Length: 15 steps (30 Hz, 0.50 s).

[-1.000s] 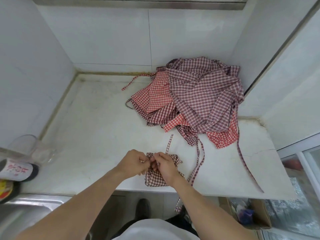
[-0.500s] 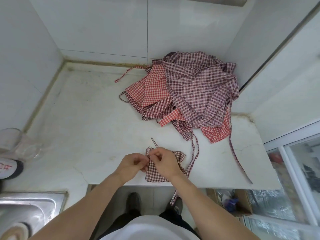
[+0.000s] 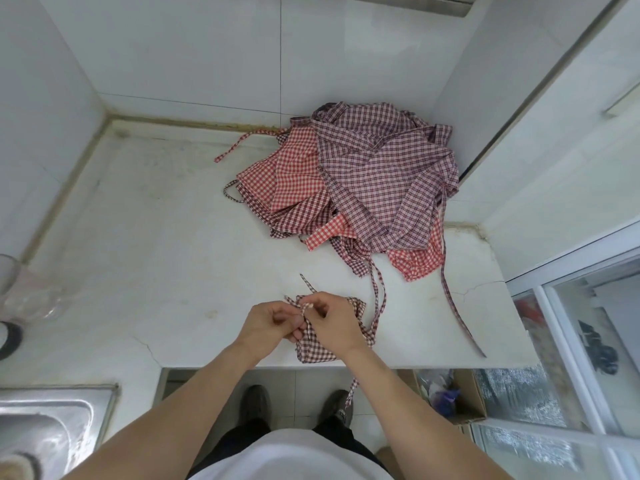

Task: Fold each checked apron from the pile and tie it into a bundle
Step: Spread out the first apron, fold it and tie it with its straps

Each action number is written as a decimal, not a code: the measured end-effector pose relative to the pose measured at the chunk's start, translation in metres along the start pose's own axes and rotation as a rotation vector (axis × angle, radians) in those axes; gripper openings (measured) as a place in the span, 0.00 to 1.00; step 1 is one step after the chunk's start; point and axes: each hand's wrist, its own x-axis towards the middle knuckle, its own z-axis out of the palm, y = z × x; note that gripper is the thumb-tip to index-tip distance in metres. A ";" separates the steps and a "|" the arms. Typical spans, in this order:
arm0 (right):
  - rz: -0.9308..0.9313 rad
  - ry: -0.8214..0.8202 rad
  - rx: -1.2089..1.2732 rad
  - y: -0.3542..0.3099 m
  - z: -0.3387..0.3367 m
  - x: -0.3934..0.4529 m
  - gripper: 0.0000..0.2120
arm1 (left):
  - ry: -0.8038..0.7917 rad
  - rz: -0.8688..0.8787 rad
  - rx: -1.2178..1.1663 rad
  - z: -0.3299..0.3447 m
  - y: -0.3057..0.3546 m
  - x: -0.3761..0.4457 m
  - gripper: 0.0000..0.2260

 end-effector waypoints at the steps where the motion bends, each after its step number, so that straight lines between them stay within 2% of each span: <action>1: -0.002 -0.027 0.015 0.001 -0.001 -0.001 0.09 | 0.013 -0.010 0.004 0.001 0.002 0.000 0.06; 5: -0.050 -0.119 -0.041 0.003 -0.008 -0.004 0.11 | 0.015 -0.004 0.027 0.002 0.004 -0.001 0.13; 10: -0.120 -0.167 -0.075 0.007 -0.015 -0.007 0.06 | 0.083 0.027 0.132 0.006 0.007 -0.002 0.07; 12: -0.103 -0.143 -0.092 0.006 -0.017 -0.006 0.14 | 0.099 0.041 0.138 0.009 0.009 -0.003 0.06; 15: -0.058 -0.104 -0.083 0.002 -0.017 -0.006 0.14 | 0.116 0.084 0.225 0.014 0.010 -0.004 0.06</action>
